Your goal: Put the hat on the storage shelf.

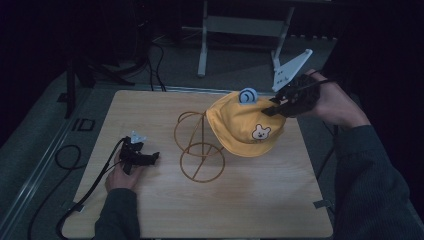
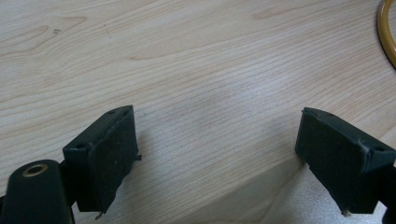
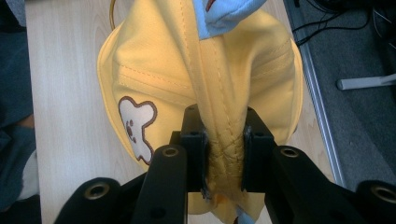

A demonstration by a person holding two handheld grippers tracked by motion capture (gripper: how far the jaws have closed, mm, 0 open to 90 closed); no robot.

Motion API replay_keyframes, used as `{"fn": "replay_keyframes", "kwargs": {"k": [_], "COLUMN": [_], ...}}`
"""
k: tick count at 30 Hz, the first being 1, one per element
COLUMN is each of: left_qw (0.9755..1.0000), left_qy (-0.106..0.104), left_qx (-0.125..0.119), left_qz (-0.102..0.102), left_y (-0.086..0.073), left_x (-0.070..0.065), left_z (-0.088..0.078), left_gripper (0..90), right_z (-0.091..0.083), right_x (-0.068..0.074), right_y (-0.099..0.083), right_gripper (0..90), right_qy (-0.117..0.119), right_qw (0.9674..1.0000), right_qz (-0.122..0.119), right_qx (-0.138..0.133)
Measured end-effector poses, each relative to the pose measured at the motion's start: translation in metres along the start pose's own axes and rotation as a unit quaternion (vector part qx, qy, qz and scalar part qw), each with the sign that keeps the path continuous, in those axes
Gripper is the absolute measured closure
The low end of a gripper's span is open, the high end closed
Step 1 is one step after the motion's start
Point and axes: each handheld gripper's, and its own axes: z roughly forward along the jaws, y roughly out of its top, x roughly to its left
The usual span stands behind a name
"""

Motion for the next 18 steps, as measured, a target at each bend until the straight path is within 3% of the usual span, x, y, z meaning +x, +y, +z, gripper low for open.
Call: {"fn": "replay_keyframes", "kwargs": {"k": [18], "left_qw": [1.0000], "left_qy": [0.000], "left_qx": [0.000], "left_qz": [0.000], "left_y": [0.000], "left_x": [0.000], "left_z": [0.000], "left_gripper": [12.7], "right_z": [0.009], "right_x": [0.000], "right_y": [0.037], "right_gripper": [75.4], "right_qy": [-0.011], "right_qw": [0.9996], "right_qz": [-0.026], "right_qx": [-0.006]}}
